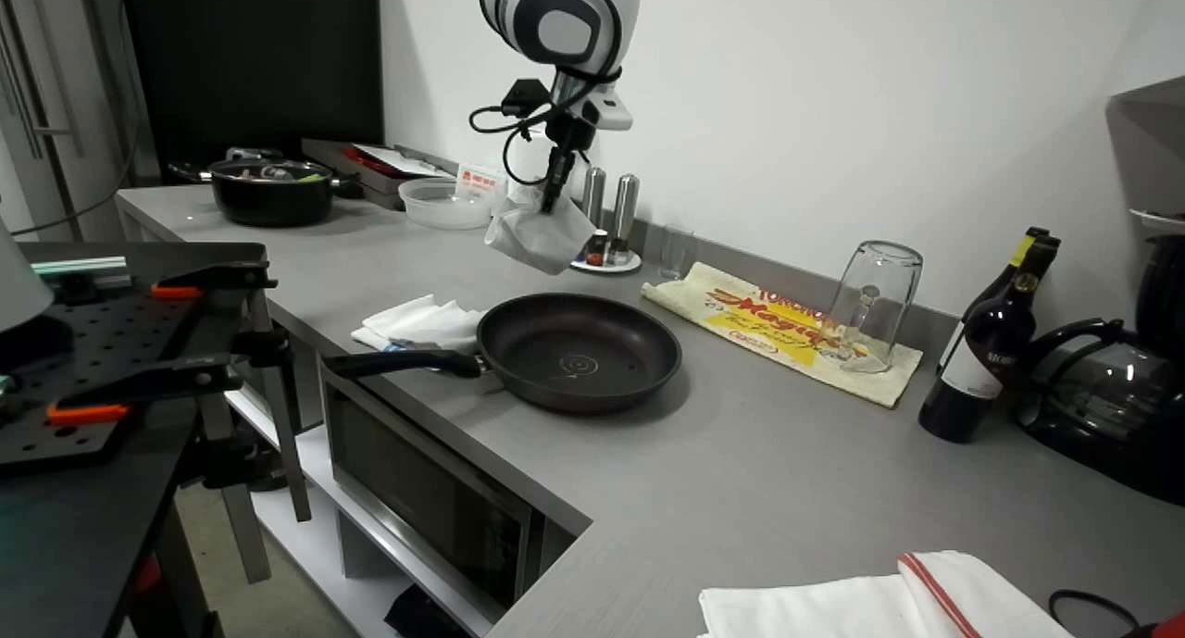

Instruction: Wipe the pan with the dish cloth

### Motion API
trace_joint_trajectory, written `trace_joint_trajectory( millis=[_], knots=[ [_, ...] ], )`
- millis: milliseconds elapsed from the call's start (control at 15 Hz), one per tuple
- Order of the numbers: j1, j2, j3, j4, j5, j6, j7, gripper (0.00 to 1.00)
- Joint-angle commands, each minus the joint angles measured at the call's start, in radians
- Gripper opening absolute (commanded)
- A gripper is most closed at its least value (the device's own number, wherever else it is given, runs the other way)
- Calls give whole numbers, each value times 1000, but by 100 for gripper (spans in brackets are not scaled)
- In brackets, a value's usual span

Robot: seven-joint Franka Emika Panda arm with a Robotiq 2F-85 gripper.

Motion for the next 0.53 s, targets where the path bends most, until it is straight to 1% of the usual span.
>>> trace_joint_trajectory(
  millis=[0,267,467],
  knots=[
    [37,-77,38,-70,-24,-22,-87,3],
    [61,-71,85,-120,-34,-13,-197,3],
    [76,-41,89,-164,-51,23,-252,3]
  ],
)
